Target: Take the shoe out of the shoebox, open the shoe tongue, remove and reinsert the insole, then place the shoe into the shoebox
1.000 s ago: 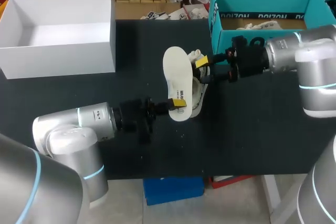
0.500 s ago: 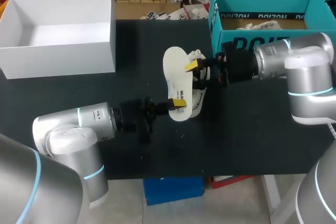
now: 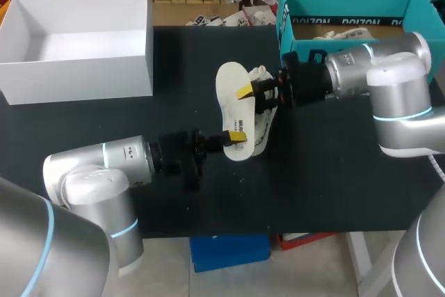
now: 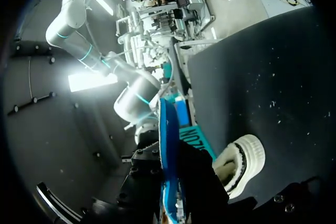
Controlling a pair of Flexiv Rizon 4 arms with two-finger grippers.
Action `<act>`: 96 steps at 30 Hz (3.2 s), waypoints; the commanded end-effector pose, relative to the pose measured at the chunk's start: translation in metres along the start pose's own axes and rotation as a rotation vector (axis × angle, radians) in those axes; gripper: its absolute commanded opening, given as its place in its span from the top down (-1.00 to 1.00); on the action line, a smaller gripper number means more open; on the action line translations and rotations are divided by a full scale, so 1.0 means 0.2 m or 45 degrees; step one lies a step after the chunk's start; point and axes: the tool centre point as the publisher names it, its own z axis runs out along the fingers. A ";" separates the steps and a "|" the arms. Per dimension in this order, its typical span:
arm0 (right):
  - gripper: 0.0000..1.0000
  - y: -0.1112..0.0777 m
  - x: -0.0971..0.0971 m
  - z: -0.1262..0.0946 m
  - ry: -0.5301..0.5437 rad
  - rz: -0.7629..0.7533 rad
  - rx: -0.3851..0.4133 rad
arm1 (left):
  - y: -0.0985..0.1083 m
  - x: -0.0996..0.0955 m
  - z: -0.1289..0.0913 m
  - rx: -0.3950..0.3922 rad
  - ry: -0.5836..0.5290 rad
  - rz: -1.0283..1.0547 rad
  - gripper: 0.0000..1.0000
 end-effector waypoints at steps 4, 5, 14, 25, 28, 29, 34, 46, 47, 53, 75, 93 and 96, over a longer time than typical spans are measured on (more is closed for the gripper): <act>1.00 0.01 0.00 0.00 -0.001 0.002 0.006 | 0.00 0.00 0.01 -0.004 0.007 0.003 1.00; 1.00 0.01 0.00 0.00 -0.001 0.002 0.006 | 0.00 0.00 0.01 -0.004 0.007 0.003 1.00; 1.00 0.01 0.00 0.00 -0.001 0.002 0.006 | -0.01 -0.03 -0.02 -0.031 0.120 0.025 -1.00; 1.00 0.01 0.00 0.00 -0.001 0.002 0.006 | -0.03 -0.24 -0.28 0.099 0.665 0.208 -1.00; 1.00 0.01 0.00 0.00 -0.001 0.002 0.006 | -0.03 -0.30 -0.38 0.142 0.903 0.311 -1.00; 1.00 0.01 0.00 0.00 -0.001 0.002 0.006 | -0.01 -0.32 -0.41 0.151 0.964 0.340 -1.00; 1.00 0.01 0.00 0.00 -0.001 0.002 0.006 | 0.00 -0.44 -0.46 0.163 1.179 0.466 -1.00; 1.00 0.01 0.00 0.00 -0.001 0.002 0.006 | -0.04 -0.53 -0.44 0.181 1.427 0.764 -1.00; 1.00 0.01 0.00 0.00 -0.001 0.002 0.006 | -0.04 -0.53 -0.44 0.181 1.427 0.764 -1.00; 1.00 0.01 0.00 0.00 -0.001 0.002 0.006 | -0.04 -0.53 -0.44 0.181 1.427 0.764 -1.00; 1.00 0.01 0.00 0.00 -0.001 0.002 0.006 | -0.03 -0.54 -0.34 0.219 1.823 0.549 -1.00; 1.00 0.01 0.00 0.00 -0.001 0.002 0.006 | -0.04 -0.38 -0.26 0.218 1.953 0.380 -1.00; 1.00 0.01 0.00 0.00 -0.001 0.002 0.006 | -0.04 -0.35 -0.24 0.214 1.920 0.367 -1.00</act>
